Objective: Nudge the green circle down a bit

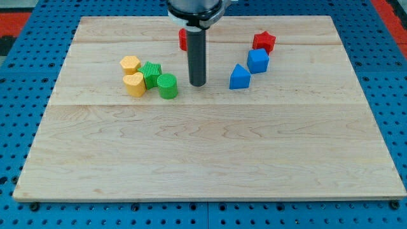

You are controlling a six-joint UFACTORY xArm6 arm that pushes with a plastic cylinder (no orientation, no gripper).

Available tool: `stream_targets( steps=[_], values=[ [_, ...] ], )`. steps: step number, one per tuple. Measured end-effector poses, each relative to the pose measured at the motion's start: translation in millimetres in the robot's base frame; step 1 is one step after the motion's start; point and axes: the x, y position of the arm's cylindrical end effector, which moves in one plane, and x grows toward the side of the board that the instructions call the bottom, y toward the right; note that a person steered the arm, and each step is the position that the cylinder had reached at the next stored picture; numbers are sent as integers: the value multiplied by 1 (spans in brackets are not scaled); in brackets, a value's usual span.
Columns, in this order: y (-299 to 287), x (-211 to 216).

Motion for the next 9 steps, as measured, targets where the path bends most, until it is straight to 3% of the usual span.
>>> stream_targets(
  steps=[1, 3, 4, 5, 6, 9],
  values=[
    [51, 0],
    [67, 0],
    [20, 0],
    [-15, -54],
    [-62, -74],
    [-92, -75]
  ],
)
